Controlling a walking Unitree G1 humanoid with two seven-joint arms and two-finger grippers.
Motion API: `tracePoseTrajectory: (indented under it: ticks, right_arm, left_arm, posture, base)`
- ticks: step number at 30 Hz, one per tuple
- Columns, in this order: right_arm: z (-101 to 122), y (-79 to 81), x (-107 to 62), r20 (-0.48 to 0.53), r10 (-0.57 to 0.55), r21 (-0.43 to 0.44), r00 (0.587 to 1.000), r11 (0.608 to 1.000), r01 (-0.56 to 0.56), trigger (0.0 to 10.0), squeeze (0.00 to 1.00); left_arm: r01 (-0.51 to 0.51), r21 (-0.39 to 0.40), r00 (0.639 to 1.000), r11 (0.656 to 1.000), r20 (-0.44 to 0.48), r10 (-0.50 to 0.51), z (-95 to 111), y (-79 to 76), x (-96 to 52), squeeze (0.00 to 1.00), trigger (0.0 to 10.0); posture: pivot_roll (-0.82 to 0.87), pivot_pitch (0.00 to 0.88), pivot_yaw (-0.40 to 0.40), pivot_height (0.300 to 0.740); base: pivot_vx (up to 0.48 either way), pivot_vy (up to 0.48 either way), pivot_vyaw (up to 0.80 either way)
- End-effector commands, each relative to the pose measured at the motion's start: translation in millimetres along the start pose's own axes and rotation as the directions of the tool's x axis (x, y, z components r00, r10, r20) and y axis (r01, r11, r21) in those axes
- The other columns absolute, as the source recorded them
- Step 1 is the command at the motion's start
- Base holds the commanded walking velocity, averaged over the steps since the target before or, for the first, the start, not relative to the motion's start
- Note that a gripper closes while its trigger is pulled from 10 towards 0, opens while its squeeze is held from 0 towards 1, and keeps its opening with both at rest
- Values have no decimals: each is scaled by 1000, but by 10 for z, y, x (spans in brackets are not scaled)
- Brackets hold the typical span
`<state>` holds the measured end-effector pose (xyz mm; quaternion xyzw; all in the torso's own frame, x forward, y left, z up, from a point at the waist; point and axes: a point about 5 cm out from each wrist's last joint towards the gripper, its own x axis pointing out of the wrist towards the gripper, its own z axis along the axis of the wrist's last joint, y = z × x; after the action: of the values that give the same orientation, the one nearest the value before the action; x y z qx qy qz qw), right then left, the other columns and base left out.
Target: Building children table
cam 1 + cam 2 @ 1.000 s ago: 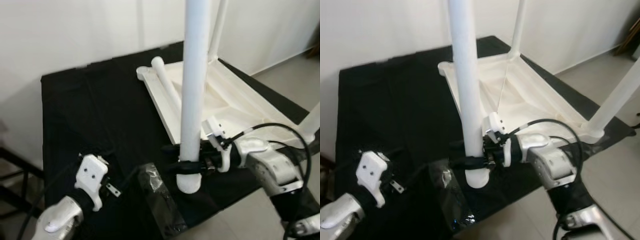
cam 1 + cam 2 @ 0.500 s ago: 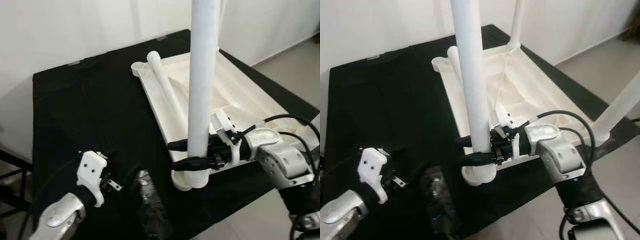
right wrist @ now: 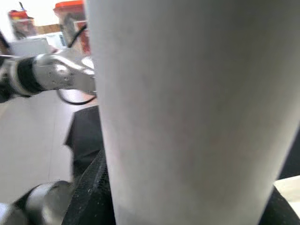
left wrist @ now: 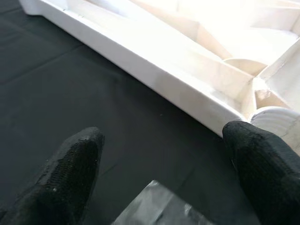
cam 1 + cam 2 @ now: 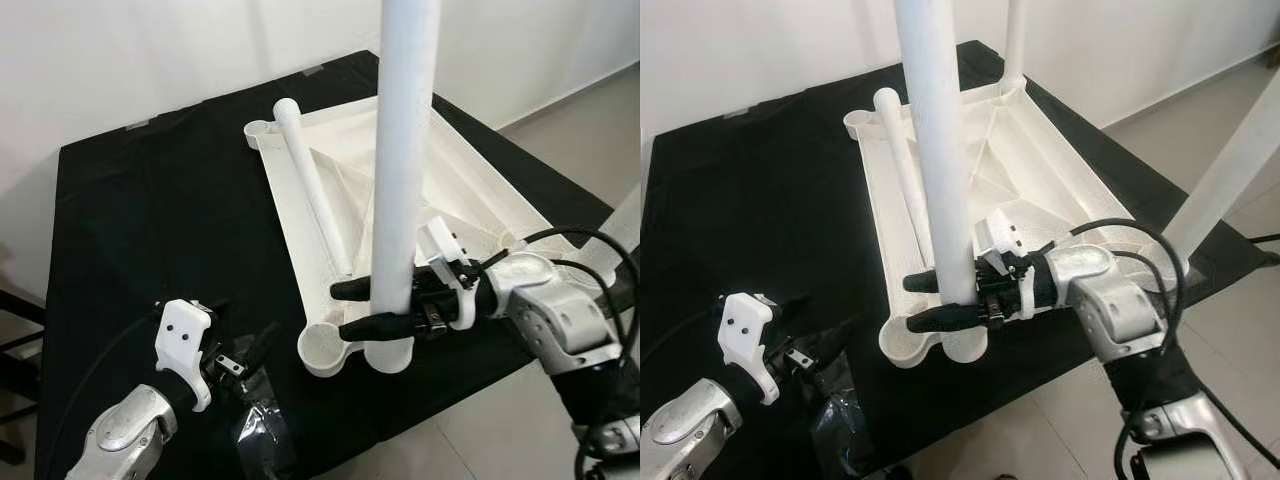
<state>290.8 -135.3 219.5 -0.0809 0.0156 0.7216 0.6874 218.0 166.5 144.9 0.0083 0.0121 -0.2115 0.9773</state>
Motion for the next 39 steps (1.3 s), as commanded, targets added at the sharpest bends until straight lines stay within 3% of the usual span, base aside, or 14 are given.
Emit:
tracePoseTrajectory:
  ticks: [1, 8, 20, 37, 39]
  right_arm:
    - [23, -6, 37, 6, 3, -27, 1000, 1000, -3, 10000, 0]
    - [51, -38, 57, 16, -6, -42, 1000, 999, 6, 10000, 0]
    - [111, -106, 87, 37, -48, -87, 998, 995, 51, 10000, 0]
    - [128, -308, 136, 94, -277, -150, 956, 946, 288, 10000, 0]
    - [148, -398, 142, 114, -352, -158, 929, 917, 366, 10000, 0]
  left_arm:
    - [-22, -20, 999, 1000, -25, 22, -33, 35, -21, 0, 10000]
    - [-47, -27, 996, 999, -71, 45, -66, 62, 1, 0, 10000]
    - [-64, -55, 998, 996, -10, 64, -3, 91, 5, 0, 10000]
    - [-108, -71, 993, 992, 32, 110, 72, 170, 74, 0, 10000]
    - [-112, -82, 992, 990, 40, 115, 83, 172, 80, 0, 10000]
  posture:
    - [-10, 164, 87, 740]
    - [-8, 167, 84, 740]
    - [-14, 167, 79, 740]
    - [-25, 162, 76, 740]
    - [-22, 164, 75, 740]
  base:
    - [0, 0, 0]
    - [-274, 0, 0]
    - [-40, 0, 0]
    - [0, 0, 0]
    - [0, 0, 0]
